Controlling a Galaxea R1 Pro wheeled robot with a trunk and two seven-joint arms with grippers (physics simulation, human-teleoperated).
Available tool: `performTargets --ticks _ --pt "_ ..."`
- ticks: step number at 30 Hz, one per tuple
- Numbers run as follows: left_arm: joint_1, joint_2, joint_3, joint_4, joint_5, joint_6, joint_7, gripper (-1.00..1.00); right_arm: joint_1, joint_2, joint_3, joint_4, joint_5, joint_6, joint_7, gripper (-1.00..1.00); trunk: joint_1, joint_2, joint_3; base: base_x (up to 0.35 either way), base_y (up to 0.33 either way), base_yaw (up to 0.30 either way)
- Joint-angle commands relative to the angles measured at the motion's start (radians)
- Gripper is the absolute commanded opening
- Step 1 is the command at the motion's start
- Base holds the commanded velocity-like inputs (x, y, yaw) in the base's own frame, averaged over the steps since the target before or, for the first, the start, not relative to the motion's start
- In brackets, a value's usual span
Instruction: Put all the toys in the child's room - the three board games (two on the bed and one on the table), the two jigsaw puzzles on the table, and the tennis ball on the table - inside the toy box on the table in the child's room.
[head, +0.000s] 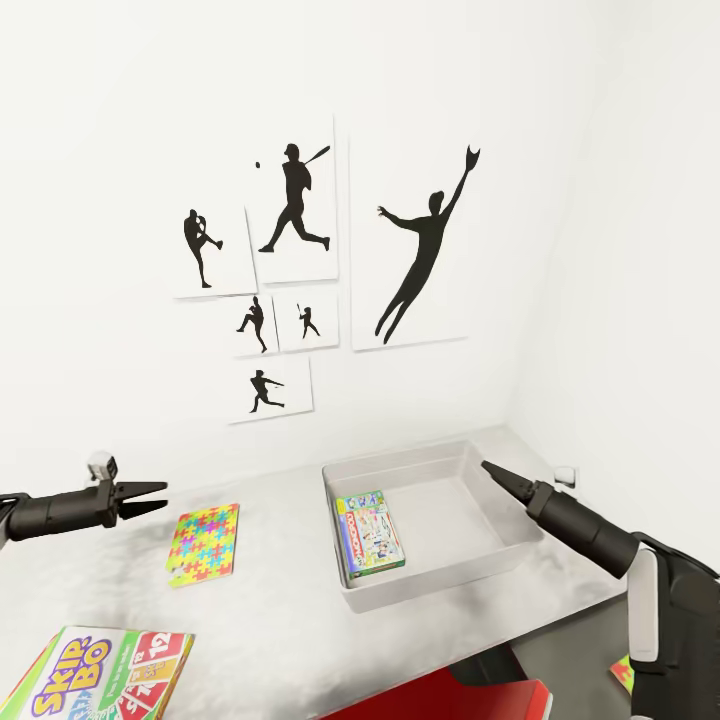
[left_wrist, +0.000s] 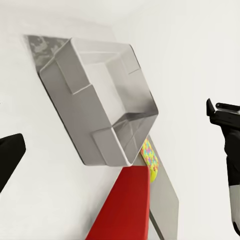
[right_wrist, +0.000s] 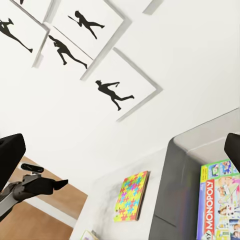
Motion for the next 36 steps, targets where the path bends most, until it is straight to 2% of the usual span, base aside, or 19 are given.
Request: performTargets --ticks 1,7,16,36 --pt "-0.001 0.001 0.001 0.000 0.000 0.011 -0.004 1.00 -0.001 0.001 -0.001 0.000 0.004 0.003 0.004 1.00 0.001 -0.002 -0.002 0.000 0.000 0.000" --pt "-0.001 0.003 0.002 0.000 0.000 0.012 -0.004 1.00 -0.001 0.002 0.007 0.000 0.009 0.001 0.005 1.00 0.001 -0.002 -0.002 -0.009 0.000 0.000" --pt "-0.001 0.002 0.000 -0.001 -0.002 0.013 -0.004 1.00 -0.001 0.002 0.010 0.002 0.013 -0.002 0.007 1.00 0.001 -0.002 -0.002 -0.162 0.000 0.000" --pt "-0.001 0.004 0.001 -0.002 0.001 0.013 -0.004 1.00 -0.001 0.002 0.011 0.003 0.013 -0.003 0.005 1.00 0.001 -0.002 0.004 -0.008 0.000 0.000"
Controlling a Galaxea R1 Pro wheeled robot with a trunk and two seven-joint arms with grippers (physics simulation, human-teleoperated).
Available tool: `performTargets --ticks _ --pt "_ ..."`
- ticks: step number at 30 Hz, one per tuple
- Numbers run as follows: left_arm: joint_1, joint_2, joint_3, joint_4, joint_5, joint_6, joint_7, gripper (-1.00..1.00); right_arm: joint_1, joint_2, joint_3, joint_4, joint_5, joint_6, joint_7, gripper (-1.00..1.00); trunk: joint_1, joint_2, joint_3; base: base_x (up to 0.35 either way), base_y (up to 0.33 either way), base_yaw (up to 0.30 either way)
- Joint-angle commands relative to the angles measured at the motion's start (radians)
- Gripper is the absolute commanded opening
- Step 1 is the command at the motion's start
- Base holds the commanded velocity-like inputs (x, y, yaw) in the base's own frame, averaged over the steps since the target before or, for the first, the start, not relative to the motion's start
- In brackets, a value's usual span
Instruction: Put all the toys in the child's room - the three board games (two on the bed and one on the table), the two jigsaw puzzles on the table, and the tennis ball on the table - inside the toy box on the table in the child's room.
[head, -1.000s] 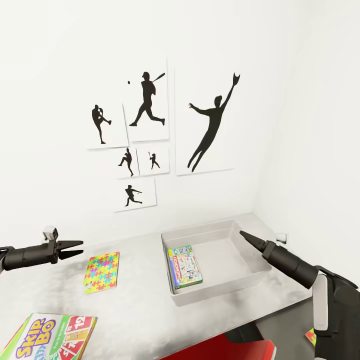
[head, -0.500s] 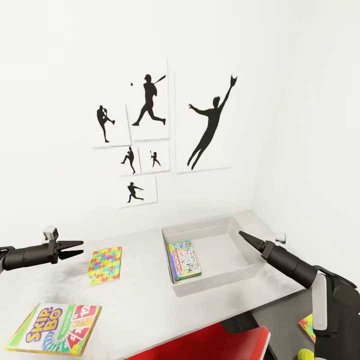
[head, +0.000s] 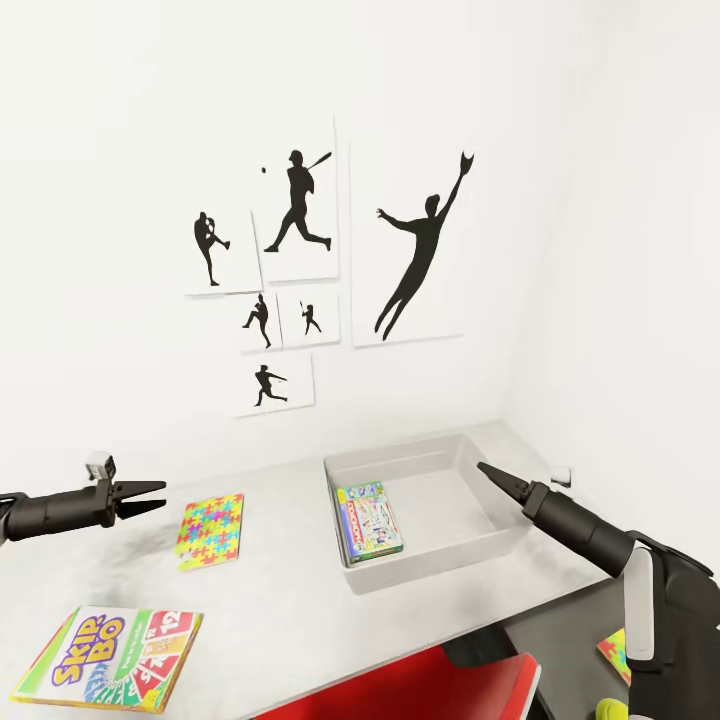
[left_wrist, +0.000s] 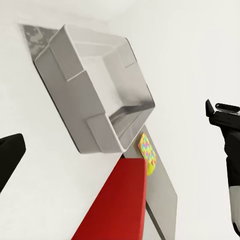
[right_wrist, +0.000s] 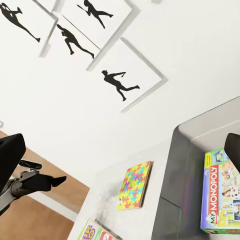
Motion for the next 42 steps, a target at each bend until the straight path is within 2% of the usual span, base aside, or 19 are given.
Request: performTargets --ticks 1,7,18,36,42 --pt "-0.001 0.001 -0.001 0.000 0.001 0.010 -0.004 1.00 -0.001 0.001 -0.002 0.000 0.001 0.004 0.004 1.00 0.001 -0.002 -0.002 0.000 0.000 0.000" --pt "-0.001 0.012 -0.002 0.001 0.003 0.010 -0.004 1.00 -0.002 0.001 -0.001 0.000 0.001 0.004 0.005 1.00 0.001 -0.002 -0.002 0.000 0.000 0.000" --pt "-0.001 0.015 0.000 0.016 0.004 0.009 -0.004 1.00 -0.001 0.002 -0.001 0.000 0.001 0.004 0.005 1.00 0.001 -0.002 -0.002 -0.012 0.005 0.000" --pt "-0.001 0.017 -0.001 0.017 0.003 0.005 -0.004 1.00 -0.001 0.002 0.000 0.000 0.001 0.004 0.005 1.00 0.001 -0.002 -0.002 -0.189 0.144 -0.001" --pt "-0.001 0.017 0.000 0.017 0.003 0.003 -0.004 1.00 -0.001 0.002 0.001 0.000 0.001 0.004 0.006 1.00 0.001 -0.002 -0.002 -0.036 0.013 -0.179"
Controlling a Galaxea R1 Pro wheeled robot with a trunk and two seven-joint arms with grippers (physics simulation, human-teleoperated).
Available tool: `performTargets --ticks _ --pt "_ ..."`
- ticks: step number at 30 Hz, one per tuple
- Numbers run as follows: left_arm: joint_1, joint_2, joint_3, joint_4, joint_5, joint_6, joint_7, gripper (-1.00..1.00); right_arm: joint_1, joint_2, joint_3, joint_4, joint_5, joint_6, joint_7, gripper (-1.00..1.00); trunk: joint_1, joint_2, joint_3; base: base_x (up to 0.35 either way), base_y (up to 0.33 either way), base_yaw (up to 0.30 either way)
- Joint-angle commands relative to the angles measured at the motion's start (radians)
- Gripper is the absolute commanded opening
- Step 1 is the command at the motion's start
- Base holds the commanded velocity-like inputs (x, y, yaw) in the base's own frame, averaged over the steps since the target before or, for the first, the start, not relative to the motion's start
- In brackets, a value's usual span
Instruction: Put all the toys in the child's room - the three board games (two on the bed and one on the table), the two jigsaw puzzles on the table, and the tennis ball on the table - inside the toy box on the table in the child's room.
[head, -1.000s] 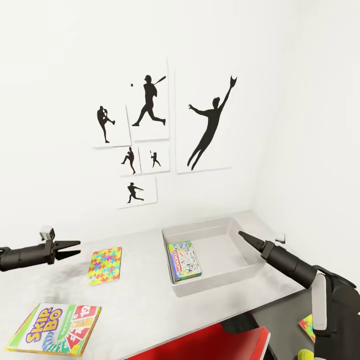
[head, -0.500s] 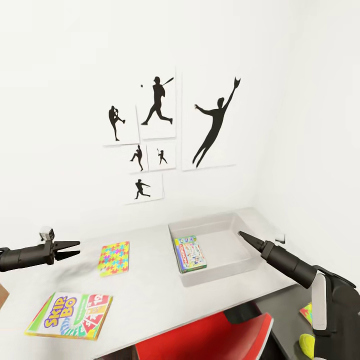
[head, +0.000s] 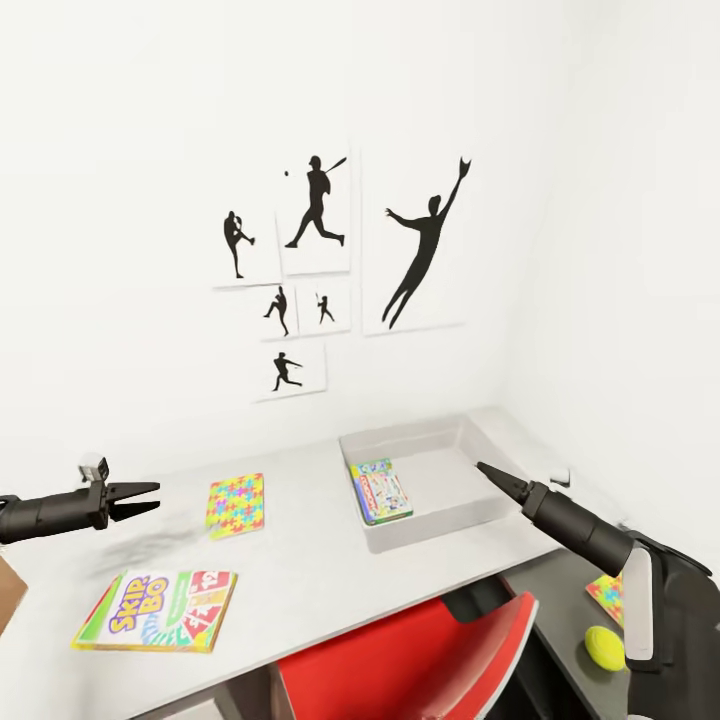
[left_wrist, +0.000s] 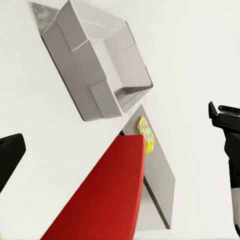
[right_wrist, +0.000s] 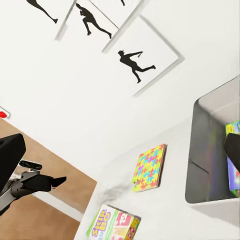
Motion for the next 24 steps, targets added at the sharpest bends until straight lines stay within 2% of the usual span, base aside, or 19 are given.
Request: performTargets --ticks 1,14,24 --pt "0.000 0.001 -0.001 0.000 0.000 0.010 -0.004 1.00 -0.002 0.001 -0.002 0.000 0.001 0.004 0.004 1.00 0.001 -0.002 -0.002 -0.009 0.003 -0.247" --pt "0.000 0.001 -0.001 0.000 0.000 0.010 -0.004 1.00 -0.002 0.001 -0.002 0.000 0.001 0.004 0.005 1.00 0.001 -0.002 -0.002 -0.009 0.018 -0.271" --pt "0.000 0.001 -0.001 0.000 -0.001 0.009 -0.004 1.00 -0.002 0.001 -0.002 0.000 0.001 0.004 0.005 1.00 0.001 -0.002 -0.002 -0.199 0.173 -0.276"
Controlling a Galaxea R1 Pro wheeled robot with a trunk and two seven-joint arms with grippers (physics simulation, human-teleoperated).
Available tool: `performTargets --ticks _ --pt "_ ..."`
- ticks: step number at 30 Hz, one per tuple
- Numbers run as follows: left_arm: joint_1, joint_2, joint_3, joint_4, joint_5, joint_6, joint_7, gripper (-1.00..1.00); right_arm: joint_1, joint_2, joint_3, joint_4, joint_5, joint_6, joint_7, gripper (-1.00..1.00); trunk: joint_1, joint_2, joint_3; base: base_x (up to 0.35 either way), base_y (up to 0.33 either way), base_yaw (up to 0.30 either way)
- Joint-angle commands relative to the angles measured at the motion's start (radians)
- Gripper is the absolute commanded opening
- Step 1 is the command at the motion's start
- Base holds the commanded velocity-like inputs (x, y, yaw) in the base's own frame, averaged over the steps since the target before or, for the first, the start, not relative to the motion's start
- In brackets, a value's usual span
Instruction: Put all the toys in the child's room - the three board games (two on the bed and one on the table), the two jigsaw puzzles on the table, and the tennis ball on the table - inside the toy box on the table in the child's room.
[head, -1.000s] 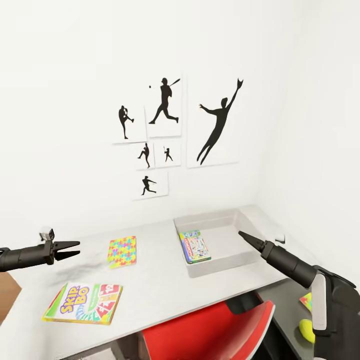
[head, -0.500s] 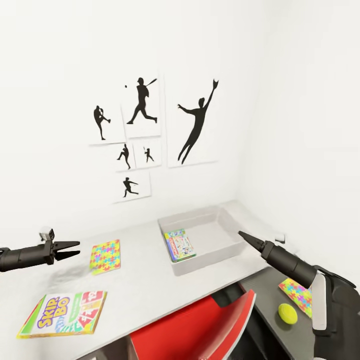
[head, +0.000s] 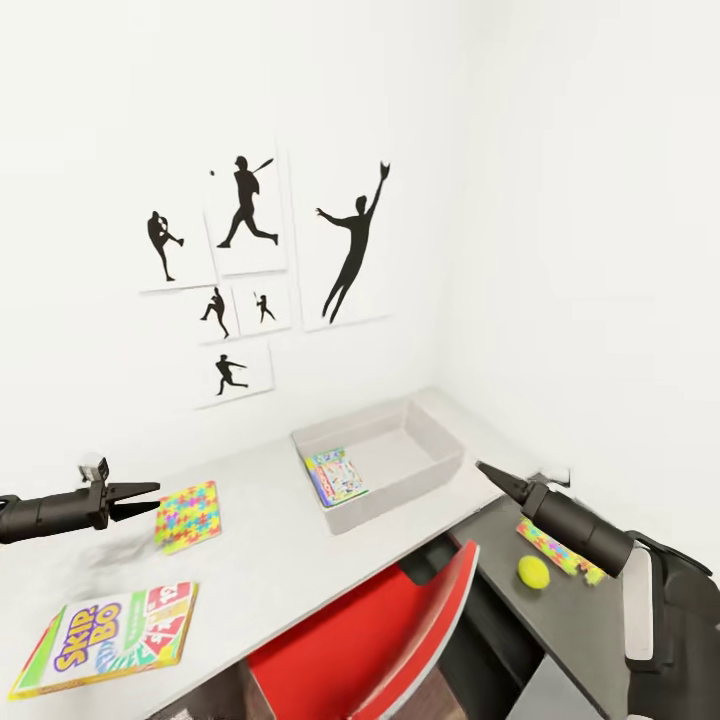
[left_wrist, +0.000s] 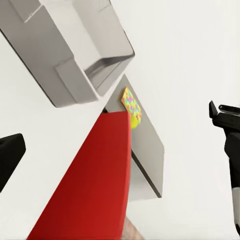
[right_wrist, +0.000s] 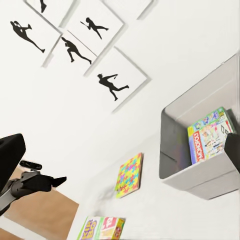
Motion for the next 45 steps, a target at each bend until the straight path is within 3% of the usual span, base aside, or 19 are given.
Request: performTargets --ticks 1,21,45 --pt "0.000 0.001 0.000 0.000 0.000 0.011 -0.004 1.00 -0.002 0.001 -0.002 0.000 0.002 0.004 0.004 1.00 0.000 -0.003 -0.002 -0.249 0.202 -0.276" --pt "0.000 0.001 0.001 0.000 0.000 0.007 -0.004 1.00 -0.002 0.001 -0.002 0.000 0.002 0.004 0.006 1.00 0.000 -0.003 -0.002 -0.152 0.089 -0.275" --pt "0.000 0.001 -0.001 0.000 0.000 0.007 -0.004 1.00 -0.002 0.001 -0.004 0.001 0.002 0.004 0.006 1.00 0.000 -0.003 -0.019 -0.188 0.112 -0.081"
